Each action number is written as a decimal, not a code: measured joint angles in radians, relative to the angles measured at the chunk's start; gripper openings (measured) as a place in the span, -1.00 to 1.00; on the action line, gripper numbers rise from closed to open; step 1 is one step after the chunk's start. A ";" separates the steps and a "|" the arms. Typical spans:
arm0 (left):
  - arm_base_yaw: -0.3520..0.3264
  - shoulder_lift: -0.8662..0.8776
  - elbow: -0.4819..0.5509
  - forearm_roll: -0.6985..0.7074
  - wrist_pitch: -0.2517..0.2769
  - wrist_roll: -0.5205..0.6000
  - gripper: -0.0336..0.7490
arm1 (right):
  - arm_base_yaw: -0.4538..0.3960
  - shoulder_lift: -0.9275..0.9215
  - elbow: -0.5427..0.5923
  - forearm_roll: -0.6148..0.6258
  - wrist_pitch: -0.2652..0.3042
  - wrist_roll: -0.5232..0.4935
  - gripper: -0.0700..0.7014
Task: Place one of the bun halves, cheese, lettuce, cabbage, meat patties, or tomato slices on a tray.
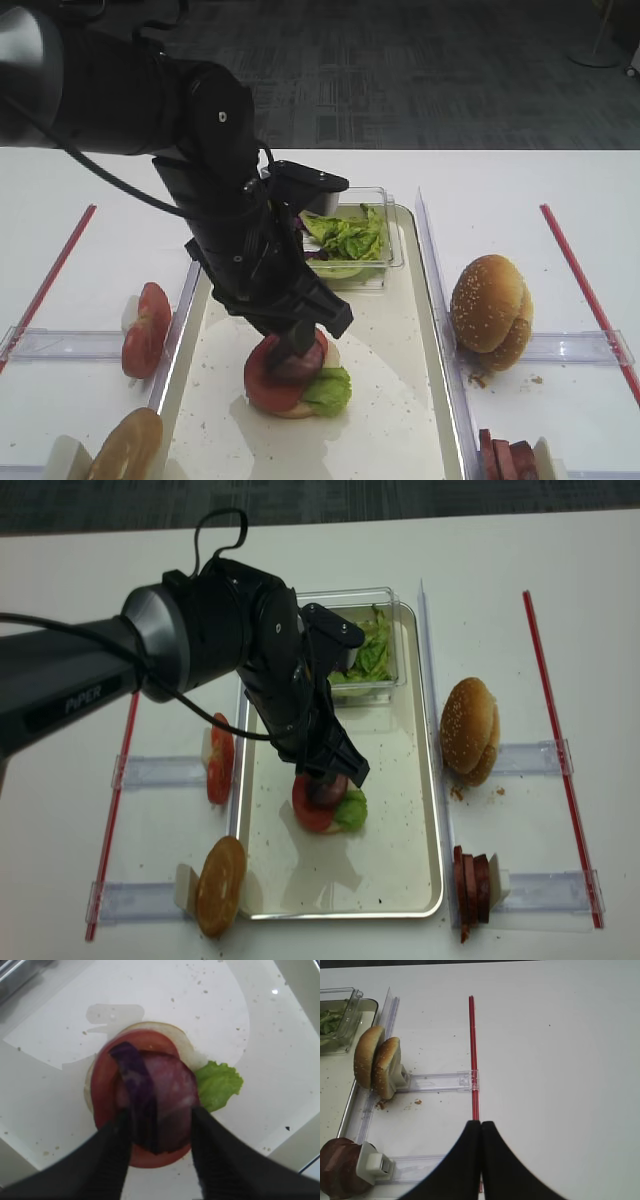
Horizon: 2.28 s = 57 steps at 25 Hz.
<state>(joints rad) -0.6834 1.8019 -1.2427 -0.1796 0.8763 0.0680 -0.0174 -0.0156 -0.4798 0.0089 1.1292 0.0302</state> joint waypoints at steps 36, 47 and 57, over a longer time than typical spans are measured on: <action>0.005 -0.002 -0.237 0.066 0.203 -0.002 0.18 | 0.000 0.000 0.000 0.000 0.000 0.000 0.13; 0.328 -0.002 -0.237 0.146 0.235 -0.020 0.18 | 0.000 0.000 0.000 0.000 0.000 0.000 0.13; 0.689 -0.002 -0.237 0.180 0.284 -0.022 0.18 | 0.000 0.000 0.000 0.000 0.000 0.000 0.13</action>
<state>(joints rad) 0.0054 1.8001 -1.4797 0.0000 1.1603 0.0456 -0.0174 -0.0156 -0.4798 0.0089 1.1292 0.0302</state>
